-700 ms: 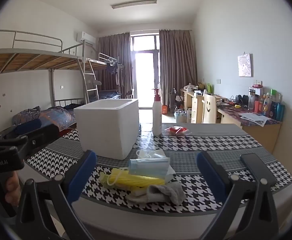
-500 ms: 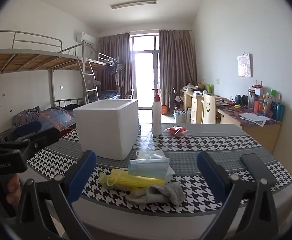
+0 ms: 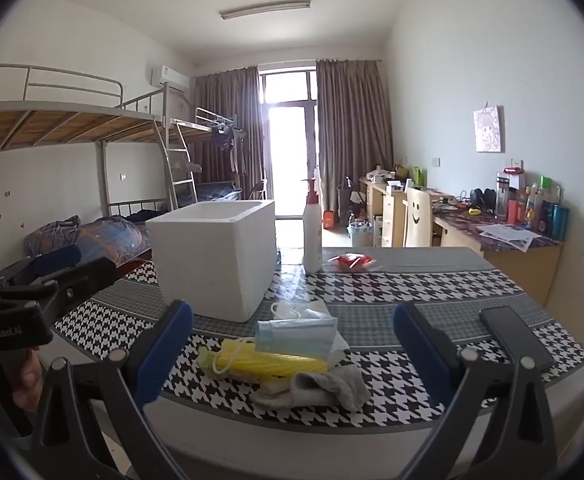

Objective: Organize soft objects

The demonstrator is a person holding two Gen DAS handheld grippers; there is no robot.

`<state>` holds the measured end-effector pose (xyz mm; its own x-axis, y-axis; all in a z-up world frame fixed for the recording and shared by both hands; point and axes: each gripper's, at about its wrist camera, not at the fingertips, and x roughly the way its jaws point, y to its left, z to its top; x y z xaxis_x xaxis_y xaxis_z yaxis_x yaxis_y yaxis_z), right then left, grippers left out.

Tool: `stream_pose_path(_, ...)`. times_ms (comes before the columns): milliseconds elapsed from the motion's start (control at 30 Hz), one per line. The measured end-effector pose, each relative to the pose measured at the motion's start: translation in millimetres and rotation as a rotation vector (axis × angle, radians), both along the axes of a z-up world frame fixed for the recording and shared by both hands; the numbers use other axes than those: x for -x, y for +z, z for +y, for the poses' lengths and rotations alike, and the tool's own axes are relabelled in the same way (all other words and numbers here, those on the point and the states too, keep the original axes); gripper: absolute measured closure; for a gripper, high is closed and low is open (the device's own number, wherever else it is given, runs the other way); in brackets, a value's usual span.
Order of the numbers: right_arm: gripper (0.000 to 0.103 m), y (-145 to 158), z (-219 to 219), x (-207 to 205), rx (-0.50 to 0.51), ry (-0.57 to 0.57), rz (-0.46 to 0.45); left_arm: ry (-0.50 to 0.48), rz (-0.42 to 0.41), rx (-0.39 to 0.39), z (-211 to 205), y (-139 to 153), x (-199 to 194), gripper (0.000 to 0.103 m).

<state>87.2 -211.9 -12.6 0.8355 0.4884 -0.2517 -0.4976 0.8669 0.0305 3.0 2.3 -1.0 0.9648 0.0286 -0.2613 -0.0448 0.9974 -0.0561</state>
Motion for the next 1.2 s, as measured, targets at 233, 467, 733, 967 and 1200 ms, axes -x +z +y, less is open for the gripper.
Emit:
stream_pose_path(233,0.001,0.8,-1.5,0.6,-0.006,-0.004,-0.005,0.007,0.003,-0.006,0.2,-0.3,-0.1,0.001)
stream_pose_path(467,0.001,0.7,-1.8,0.1,-0.004,-0.003,-0.004,0.009,0.004,-0.019,-1.4,0.3,-0.7,0.001)
stream_pose_path(733,0.001,0.9,-0.9,0.5,-0.001,-0.008,-0.006,0.013,-0.007,-0.015,-0.5,0.6,1.5,0.001)
stream_pose_path(967,0.002,2.2,-0.8,0.6,-0.001,-0.007,-0.008,0.011,-0.018,-0.011,2.2,3.8,3.2,0.001)
stream_pose_path(1200,0.001,0.0,0.3,-1.5,0.004,-0.008,0.002,0.003,-0.018,-0.005,5.6,0.3,2.1,0.001)
